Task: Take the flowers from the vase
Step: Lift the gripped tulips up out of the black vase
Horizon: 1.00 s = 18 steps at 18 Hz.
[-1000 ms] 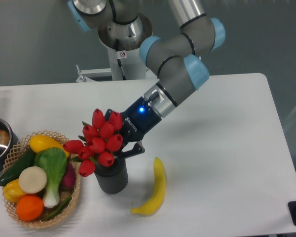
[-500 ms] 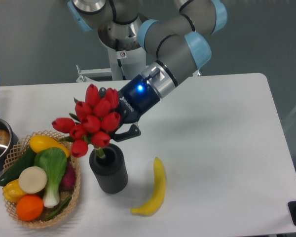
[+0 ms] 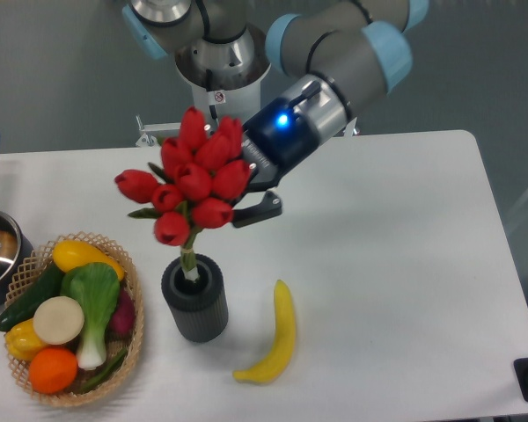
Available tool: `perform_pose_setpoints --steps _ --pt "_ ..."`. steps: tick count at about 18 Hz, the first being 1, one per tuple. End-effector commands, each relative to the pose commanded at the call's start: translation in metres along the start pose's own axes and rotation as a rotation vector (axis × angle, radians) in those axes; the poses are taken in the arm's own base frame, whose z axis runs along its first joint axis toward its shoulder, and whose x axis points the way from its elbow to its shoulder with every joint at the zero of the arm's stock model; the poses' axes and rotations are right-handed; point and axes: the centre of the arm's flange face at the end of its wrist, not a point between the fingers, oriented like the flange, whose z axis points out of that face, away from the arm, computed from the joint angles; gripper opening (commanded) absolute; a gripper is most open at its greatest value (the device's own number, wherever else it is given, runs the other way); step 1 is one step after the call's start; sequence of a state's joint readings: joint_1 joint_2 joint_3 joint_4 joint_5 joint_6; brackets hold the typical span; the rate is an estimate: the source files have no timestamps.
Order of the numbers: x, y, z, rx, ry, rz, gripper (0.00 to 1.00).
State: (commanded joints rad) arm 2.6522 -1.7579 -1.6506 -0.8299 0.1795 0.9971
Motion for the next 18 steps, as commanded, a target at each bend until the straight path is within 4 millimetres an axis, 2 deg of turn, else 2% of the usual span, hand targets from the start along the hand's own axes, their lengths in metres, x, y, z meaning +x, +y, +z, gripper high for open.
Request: perform_pose_setpoints --steps 3,5,10,18 --pt "-0.009 -0.025 -0.025 -0.005 -0.057 -0.012 0.39" --pt "-0.017 -0.033 -0.045 -0.001 -0.094 -0.019 0.39" --pt "-0.032 -0.038 -0.078 0.005 -0.154 0.0 0.39" --pt "-0.045 -0.041 -0.107 0.009 -0.205 0.007 0.39"
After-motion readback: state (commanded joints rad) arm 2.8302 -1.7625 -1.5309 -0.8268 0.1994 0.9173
